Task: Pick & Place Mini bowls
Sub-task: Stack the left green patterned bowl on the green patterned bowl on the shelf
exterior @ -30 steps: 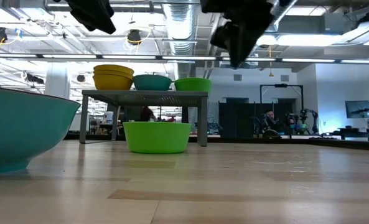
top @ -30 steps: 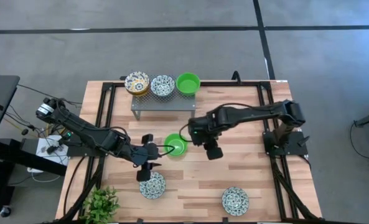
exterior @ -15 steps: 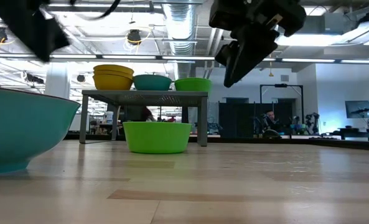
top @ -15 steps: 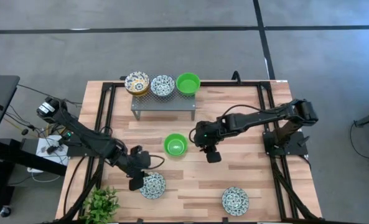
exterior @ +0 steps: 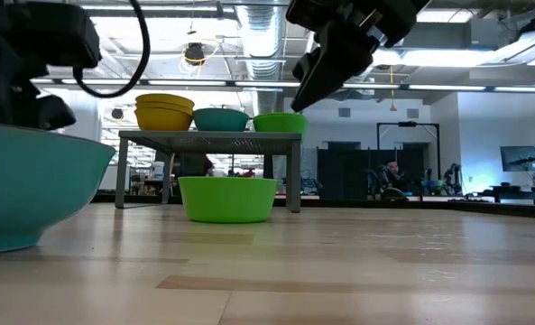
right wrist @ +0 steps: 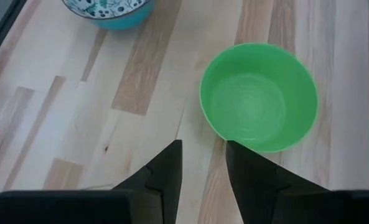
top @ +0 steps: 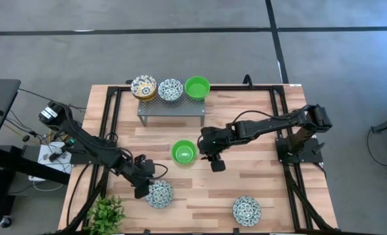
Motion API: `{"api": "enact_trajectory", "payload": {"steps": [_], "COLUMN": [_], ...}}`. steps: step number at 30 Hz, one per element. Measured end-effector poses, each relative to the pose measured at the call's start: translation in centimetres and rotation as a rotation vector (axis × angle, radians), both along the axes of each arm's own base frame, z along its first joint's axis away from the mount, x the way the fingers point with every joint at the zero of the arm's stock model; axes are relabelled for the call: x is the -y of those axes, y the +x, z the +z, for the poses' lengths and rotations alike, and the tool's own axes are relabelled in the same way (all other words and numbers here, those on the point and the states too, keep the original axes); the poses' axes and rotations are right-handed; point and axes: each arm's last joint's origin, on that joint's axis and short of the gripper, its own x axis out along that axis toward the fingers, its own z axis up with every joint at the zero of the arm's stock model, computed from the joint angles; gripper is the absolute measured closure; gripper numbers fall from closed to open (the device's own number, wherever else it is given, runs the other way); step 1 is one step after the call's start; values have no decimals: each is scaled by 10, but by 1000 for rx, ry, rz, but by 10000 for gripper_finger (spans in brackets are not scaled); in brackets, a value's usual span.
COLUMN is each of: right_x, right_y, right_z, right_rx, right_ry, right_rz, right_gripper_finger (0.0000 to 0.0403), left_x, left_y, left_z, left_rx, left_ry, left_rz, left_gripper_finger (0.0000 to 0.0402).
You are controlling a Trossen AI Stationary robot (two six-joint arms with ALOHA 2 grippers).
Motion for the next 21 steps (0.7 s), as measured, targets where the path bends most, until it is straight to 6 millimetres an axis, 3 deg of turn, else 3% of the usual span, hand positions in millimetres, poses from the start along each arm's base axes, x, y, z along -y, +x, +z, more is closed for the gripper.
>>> {"api": "enact_trajectory", "payload": {"steps": [11, 21], "right_x": [0, 0], "right_y": [0, 0], "right_z": [0, 0], "right_rx": [-2, -3], "right_ry": [0, 0], "right_rz": [0, 1], "right_gripper_finger": [283, 283], "left_x": [-1, -4], "left_y": [-1, -6], "left_z": [-13, -22], "left_rx": [98, 77], "left_ry": [-69, -54], "left_rz": [1, 1], "left_gripper_finger": [249, 326]}}
